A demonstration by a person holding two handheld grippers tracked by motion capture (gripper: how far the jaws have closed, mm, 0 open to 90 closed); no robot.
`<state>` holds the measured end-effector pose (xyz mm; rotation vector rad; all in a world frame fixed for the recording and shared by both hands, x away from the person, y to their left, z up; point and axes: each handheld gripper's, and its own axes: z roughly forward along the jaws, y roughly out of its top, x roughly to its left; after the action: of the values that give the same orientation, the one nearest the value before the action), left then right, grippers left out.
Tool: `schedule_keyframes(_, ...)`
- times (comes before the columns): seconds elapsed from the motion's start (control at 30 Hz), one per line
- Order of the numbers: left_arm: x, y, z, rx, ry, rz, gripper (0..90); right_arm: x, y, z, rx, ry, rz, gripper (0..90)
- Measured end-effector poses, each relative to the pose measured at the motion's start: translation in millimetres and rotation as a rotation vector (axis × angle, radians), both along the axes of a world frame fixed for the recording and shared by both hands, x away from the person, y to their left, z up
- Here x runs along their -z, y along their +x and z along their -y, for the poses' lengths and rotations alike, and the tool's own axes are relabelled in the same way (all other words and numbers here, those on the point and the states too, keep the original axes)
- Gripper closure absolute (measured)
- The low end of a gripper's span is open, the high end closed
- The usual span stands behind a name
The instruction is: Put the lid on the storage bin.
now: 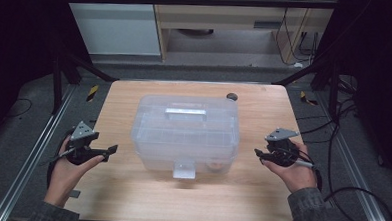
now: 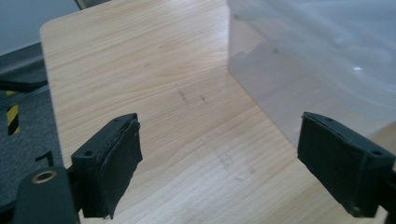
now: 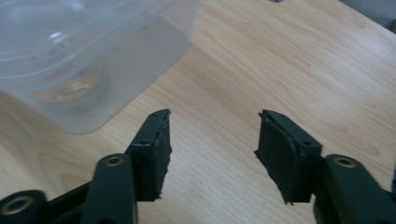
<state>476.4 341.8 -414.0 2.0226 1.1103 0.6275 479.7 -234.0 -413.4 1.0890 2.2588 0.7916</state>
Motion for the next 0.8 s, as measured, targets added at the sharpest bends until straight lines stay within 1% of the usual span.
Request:
schedule_keyframes(0.07,4.0,2.1,-3.8,-0.014,-0.007,-0.004,9.5,3.1,1.6,1.6,0.026,0.008,0.003,36.2)
schedule_keyframes(0.13,8.0,4.1,-6.6,-0.020,-0.009,-0.007,6.0,6.5,3.6,3.6,0.056,0.018,-0.004,32.7)
schedule_keyframes(0.2,11.4,5.2,-8.8,-0.029,-0.014,0.007,5.7,9.5,5.5,5.1,0.070,0.026,-0.008,29.8)
schedule_keyframes(0.3,16.7,8.3,-10.2,-0.046,0.010,0.000,4.8,14.9,9.4,6.9,0.096,0.034,-0.026,25.1)
schedule_keyframes(0.33,19.8,9.3,-10.8,-0.050,0.008,-0.004,4.8,15.9,10.2,7.3,0.103,0.041,-0.034,23.6)
schedule_keyframes(0.37,23.0,10.5,-11.4,-0.050,0.004,-0.008,4.8,17.6,12.0,8.0,0.113,0.059,-0.051,22.1)
schedule_keyframes(0.4,24.6,11.3,-11.9,-0.047,0.011,-0.012,4.8,19.4,13.8,8.6,0.120,0.069,-0.059,21.3)
schedule_keyframes(0.47,29.4,13.1,-12.1,-0.051,0.024,-0.020,4.8,21.9,15.7,9.7,0.124,0.073,-0.059,20.0)
schedule_keyframes(0.5,31.9,14.2,-12.3,-0.051,0.029,-0.024,4.7,24.4,17.4,10.3,0.132,0.088,-0.076,18.7)
schedule_keyframes(0.57,36.4,16.3,-12.6,-0.049,0.030,-0.042,4.7,30.5,20.9,12.2,0.140,0.099,-0.097,17.2)
schedule_keyframes(0.63,40.9,17.8,-11.6,-0.047,0.039,-0.047,4.7,35.4,23.4,13.5,0.153,0.101,-0.115,16.4)
schedule_keyframes(0.67,43.6,18.8,-11.0,-0.040,0.057,-0.058,4.7,37.7,24.4,14.2,0.156,0.106,-0.119,16.0)
schedule_keyframes(0.73,49.6,20.6,-9.1,-0.037,0.074,-0.062,4.7,42.8,27.4,15.3,0.166,0.113,-0.140,14.1)
schedule_keyframes(0.8,54.3,22.1,-7.1,-0.037,0.082,-0.068,4.7,46.4,30.8,14.6,0.176,0.111,-0.155,12.7)
